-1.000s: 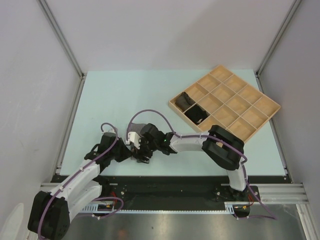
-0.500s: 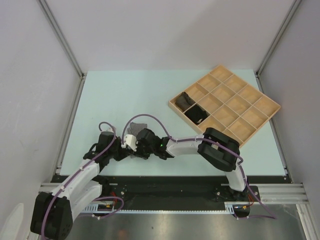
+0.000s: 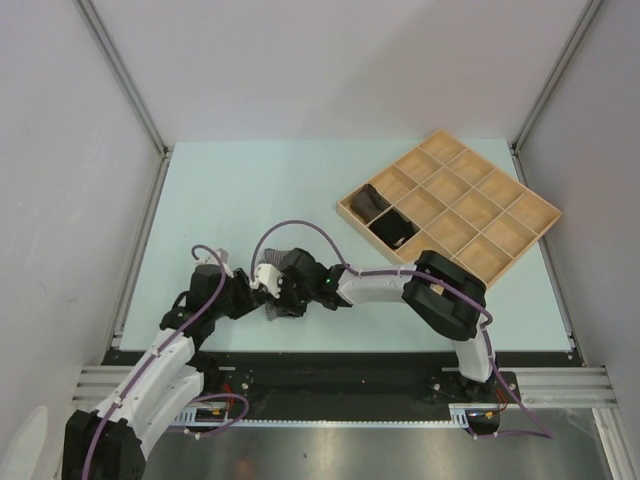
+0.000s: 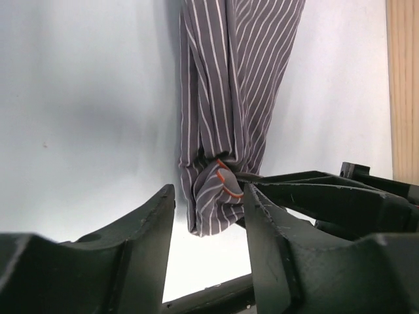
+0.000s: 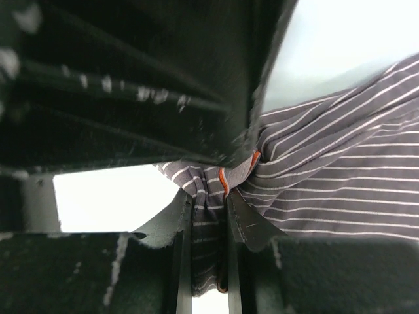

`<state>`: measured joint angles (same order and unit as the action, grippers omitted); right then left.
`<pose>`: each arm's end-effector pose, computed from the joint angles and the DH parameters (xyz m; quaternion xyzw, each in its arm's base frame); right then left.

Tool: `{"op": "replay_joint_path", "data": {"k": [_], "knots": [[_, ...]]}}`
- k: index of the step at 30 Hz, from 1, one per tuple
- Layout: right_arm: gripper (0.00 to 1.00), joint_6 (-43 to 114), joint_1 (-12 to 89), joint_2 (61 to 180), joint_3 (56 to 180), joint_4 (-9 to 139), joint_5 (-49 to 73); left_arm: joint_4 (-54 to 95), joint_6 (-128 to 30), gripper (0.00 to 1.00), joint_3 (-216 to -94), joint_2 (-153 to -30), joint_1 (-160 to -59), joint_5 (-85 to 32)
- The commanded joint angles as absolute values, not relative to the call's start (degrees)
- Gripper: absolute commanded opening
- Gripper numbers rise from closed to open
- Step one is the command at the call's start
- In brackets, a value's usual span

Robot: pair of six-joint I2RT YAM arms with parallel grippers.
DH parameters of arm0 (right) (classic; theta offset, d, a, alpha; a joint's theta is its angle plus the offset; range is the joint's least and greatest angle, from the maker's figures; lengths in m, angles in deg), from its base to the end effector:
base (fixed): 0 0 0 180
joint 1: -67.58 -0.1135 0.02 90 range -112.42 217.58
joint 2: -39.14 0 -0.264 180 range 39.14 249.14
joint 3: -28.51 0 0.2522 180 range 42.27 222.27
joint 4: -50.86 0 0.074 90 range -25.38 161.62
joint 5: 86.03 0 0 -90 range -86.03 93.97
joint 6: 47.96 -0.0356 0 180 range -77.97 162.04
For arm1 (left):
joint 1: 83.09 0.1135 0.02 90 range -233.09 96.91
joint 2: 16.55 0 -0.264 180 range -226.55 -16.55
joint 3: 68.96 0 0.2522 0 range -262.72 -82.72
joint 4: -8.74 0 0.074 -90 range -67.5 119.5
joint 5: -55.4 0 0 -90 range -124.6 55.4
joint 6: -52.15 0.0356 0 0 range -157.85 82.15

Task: Roll the underwear
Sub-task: Roll the underwear to the center of the board.

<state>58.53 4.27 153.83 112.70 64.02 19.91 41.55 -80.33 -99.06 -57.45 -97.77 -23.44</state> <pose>0.1826 0.3849 0.1506 -0.6259 0.6635 0.2718 0.3069 0.1405 -0.0439 0.1640 -0.1826 0.8972 -0.2660 0.3015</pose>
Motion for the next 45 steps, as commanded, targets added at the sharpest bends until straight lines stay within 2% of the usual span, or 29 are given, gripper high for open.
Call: {"op": "replay_joint_path", "data": {"k": [1, 11, 16, 20, 23, 26, 27, 28, 29, 30, 31, 32, 33, 39, 42, 45], "knots": [[0.09, 56.5, 4.6, 153.6, 111.1, 76.8, 26.6, 41.2, -80.7, 0.52, -99.8, -56.7, -97.4, -22.4], [0.08, 55.1, 6.3, 153.6, 111.2, 75.8, 30.2, 32.4, -84.1, 0.52, -93.0, -57.9, -97.4, -16.1], [0.09, 54.7, 7.0, 153.4, 111.2, 75.1, 32.1, 32.7, -84.4, 0.51, -91.2, -57.9, -97.4, -16.9], [0.09, 54.6, 7.0, 153.0, 111.2, 75.0, 32.8, 25.2, -87.1, 0.51, -88.8, -59.8, -97.4, -14.8], [0.10, 54.5, 7.1, 152.5, 111.2, 75.0, 32.6, 20.0, -88.6, 0.47, -87.7, -62.1, -97.7, -12.5], [0.17, 54.6, 7.3, 151.4, 111.1, 74.6, 32.2, 19.4, -88.2, 0.33, -88.5, -64.4, -98.0, -11.7], [0.24, 54.5, 7.8, 150.4, 111.1, 74.6, 32.0, 19.2, -88.1, 0.27, -88.6, -65.1, -98.0, -11.2], [0.32, 54.4, 8.1, 149.9, 111.2, 74.5, 31.7, 19.5, -88.1, 0.15, -89.2, -65.2, -98.0, -11.0], [0.51, 54.3, 8.3, 149.3, 111.2, 74.6, 31.3, 20.5, -87.7, 0.09, -89.7, -65.2, -97.9, -11.3], [0.56, 54.3, 9.0, 148.5, 111.2, 74.7, 30.2, 21.8, -87.3, 0.01, -90.4, -65.2, -98.0, -11.8], [0.60, 54.3, 9.5, 146.6, 111.3, 75.0, 29.2, 25.1, -86.8, 0.00, -92.0, -65.2, -98.0, -12.6], [0.70, 54.3, 10.1, 145.6, 111.2, 75.5, 28.4, 26.4, -86.1, 0.00, -92.8, -65.2, -98.0, -13.1], [0.87, 54.4, 10.6, 144.2, 111.3, 75.8, 26.3, 27.8, -85.6, 0.00, -93.7, -65.4, -98.0, -13.4], [0.93, 52.3, 12.8, 134.9, 111.3, 76.8, 20.2, 34.9, -82.6, 0.00, -100.4, -71.2, -97.5, -11.7], [0.88, 49.7, 12.1, 133.3, 110.9, 77.5, 21.2, 35.6, -82.4, 0.00, -101.7, -74.3, -96.8, -9.7], [0.86, 52.6, 7.4, 130.6, 105.7, 73.1, 18.7, 36.3, -81.7, 0.00, -102.7, -77.4, -96.2, -8.2]]}}
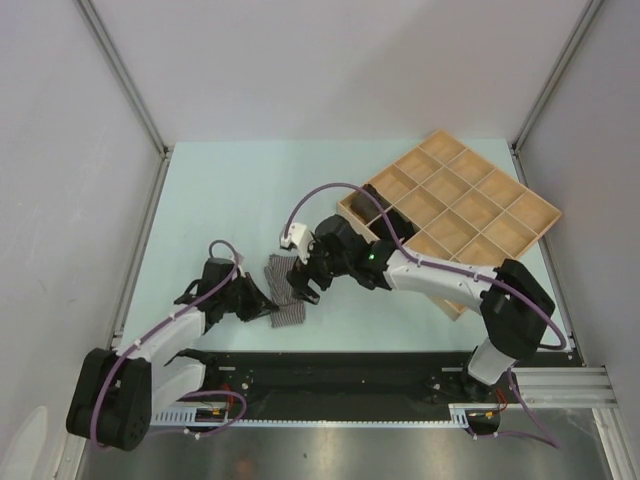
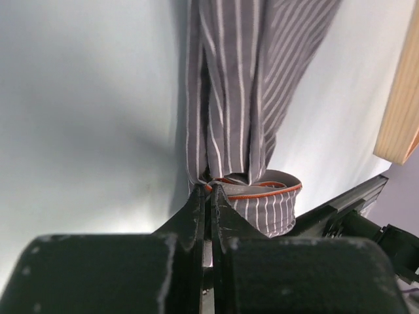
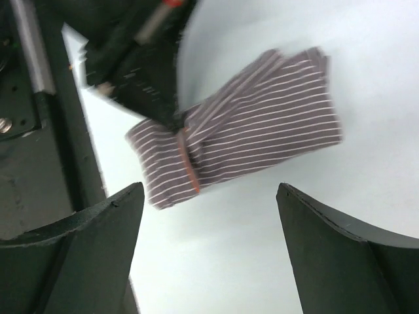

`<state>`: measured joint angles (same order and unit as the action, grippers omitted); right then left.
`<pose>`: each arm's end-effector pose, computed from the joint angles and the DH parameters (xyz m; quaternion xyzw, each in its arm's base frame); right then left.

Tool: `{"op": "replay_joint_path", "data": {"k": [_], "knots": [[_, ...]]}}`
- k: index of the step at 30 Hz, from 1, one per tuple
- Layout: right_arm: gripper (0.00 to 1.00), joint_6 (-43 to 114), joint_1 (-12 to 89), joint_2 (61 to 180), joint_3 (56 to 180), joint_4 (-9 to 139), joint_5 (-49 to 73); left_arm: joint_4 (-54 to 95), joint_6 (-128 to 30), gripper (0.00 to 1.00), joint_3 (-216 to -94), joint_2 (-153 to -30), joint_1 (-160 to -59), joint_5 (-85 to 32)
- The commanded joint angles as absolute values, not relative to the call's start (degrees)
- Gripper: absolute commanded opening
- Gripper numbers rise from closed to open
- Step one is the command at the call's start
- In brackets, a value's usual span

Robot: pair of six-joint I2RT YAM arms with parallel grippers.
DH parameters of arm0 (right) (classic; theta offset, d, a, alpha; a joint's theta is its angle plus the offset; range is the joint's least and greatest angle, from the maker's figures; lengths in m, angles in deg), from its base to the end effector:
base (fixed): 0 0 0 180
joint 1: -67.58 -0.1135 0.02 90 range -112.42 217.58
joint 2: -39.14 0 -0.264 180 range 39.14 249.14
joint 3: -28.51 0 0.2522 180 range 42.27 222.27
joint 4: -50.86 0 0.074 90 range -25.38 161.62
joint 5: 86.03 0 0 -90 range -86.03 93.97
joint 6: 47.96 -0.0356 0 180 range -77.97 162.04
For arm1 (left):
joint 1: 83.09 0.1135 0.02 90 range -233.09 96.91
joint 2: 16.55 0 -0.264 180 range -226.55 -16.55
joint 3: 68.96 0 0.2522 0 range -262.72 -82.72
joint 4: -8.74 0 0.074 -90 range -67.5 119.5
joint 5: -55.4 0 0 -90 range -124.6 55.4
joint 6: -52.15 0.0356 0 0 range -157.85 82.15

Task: Roll the underwear
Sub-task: Roll the underwear to the center of the board.

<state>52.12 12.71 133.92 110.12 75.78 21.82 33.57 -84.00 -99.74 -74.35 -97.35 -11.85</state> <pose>0.2054 0.3109 0.2526 -0.5342 0.7129 0.2937 0.3466 0.1614 -0.0552 0.1383 -0.1926 0.9086 -0.3223 0.1831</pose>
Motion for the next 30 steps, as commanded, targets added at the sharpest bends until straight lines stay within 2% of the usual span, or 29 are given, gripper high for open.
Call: {"op": "replay_joint_path", "data": {"k": [1, 5, 15, 22, 27, 30], "knots": [[0.86, 53.3, 6.2, 129.9, 104.5, 70.5, 18.6, 36.9, -81.3, 0.00, -103.3, -77.9, -95.7, -7.6], [0.85, 57.0, -0.3, 128.2, 98.6, 65.2, 13.1, 38.8, -79.4, 0.00, -105.1, -81.7, -94.3, -5.3], [0.85, 64.8, -9.7, 134.8, 94.6, 49.7, -6.9, 41.0, -76.9, 0.00, -106.7, -84.2, -91.9, -2.2], [0.84, 68.6, -9.9, 139.0, 94.6, 46.5, -9.0, 42.4, -75.2, 0.00, -107.2, -84.4, -90.7, -1.5], [0.76, 69.5, -10.3, 141.1, 94.6, 46.1, -10.3, 42.5, -74.5, 0.00, -107.4, -85.1, -89.9, -0.3], [0.66, 70.2, -10.5, 142.8, 94.6, 44.8, -11.0, 42.5, -74.4, 0.00, -107.6, -85.5, -89.6, -0.1]]}}
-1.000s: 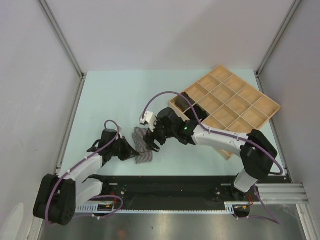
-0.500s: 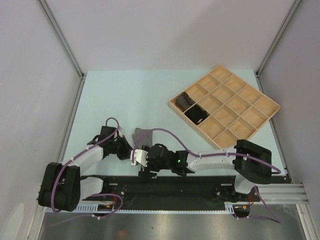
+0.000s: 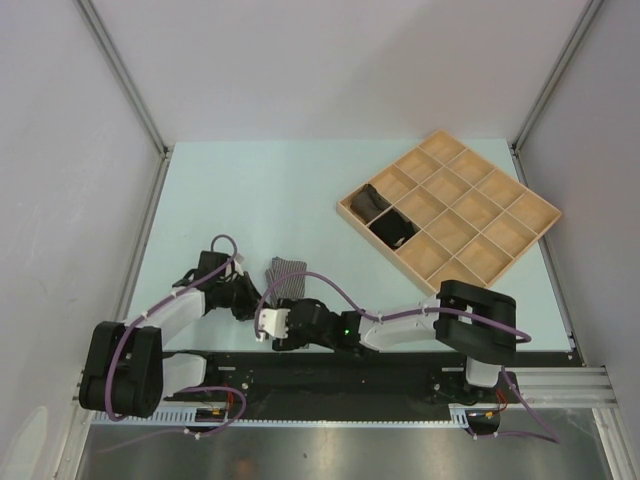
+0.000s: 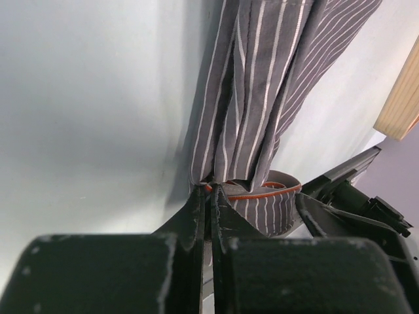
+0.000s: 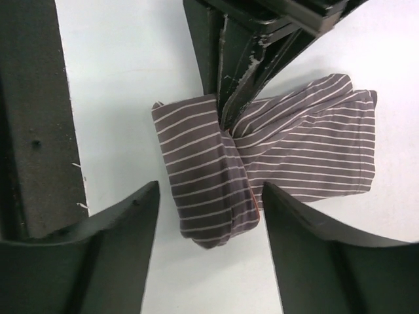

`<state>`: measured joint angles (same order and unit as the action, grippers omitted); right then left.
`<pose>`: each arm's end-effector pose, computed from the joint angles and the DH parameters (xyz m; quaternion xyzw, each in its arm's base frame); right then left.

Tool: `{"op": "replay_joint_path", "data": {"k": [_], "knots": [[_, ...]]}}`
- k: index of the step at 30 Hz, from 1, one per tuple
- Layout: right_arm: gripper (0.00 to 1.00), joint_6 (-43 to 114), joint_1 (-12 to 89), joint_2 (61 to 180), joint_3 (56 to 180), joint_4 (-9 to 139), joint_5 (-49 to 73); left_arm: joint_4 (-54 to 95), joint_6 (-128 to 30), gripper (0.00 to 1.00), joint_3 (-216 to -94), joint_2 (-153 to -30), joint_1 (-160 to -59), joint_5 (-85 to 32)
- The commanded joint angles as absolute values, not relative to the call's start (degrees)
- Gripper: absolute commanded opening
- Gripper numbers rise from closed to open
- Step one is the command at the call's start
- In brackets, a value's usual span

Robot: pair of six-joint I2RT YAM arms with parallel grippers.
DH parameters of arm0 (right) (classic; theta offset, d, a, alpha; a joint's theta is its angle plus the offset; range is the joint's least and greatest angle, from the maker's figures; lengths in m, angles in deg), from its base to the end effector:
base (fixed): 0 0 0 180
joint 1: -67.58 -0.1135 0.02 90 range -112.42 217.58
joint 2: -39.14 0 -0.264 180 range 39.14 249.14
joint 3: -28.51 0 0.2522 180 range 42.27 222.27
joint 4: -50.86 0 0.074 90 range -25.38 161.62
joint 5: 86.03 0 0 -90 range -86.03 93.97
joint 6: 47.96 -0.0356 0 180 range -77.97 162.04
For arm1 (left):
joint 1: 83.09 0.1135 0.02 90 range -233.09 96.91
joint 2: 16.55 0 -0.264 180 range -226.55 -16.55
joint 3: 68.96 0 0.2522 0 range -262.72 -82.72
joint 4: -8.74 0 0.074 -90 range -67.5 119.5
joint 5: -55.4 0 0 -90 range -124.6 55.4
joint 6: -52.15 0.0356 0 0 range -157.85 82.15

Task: Roll the underwear
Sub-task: Roll the underwear to the center of the board.

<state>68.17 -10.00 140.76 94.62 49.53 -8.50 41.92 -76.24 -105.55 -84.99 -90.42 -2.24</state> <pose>0.0868 0.3582 0.1645 -0.6595 0.5826 0.1155 0.4609 0.1772 -0.0420 0.1316 -0.1930 0.9196 -0.3314 0.0856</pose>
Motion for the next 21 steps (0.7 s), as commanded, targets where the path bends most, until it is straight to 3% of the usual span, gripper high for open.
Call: {"op": "replay_joint_path", "data": {"k": [1, 14, 15, 16, 18, 19, 21], "knots": [[0.60, 70.4, -10.6, 143.1, 94.6, 44.5, -11.4, 42.5, -74.4, 0.00, -107.7, -85.5, -89.7, 0.1], [0.00, 69.8, -10.9, 144.7, 94.6, 44.8, -7.6, 41.4, -73.8, 0.00, -107.6, -86.1, -89.2, 1.7], [0.00, 68.2, -10.3, 144.3, 94.6, 46.0, -4.9, 41.3, -73.8, 0.04, -107.7, -85.6, -89.2, 1.5], [0.00, 67.2, -9.9, 143.2, 94.8, 46.9, -3.3, 41.3, -73.8, 0.17, -107.6, -84.6, -89.1, 1.3], [0.00, 64.6, -8.2, 142.1, 95.2, 50.0, 0.1, 41.5, -74.1, 0.28, -108.0, -83.1, -88.5, -0.2], [0.00, 62.5, -6.6, 141.7, 95.4, 51.0, 3.3, 41.7, -74.1, 0.40, -108.2, -82.1, -88.4, -1.0], [0.00, 60.5, -4.9, 140.5, 95.8, 53.4, 9.1, 41.8, -75.0, 0.49, -108.3, -79.3, -88.0, -3.7]]}}
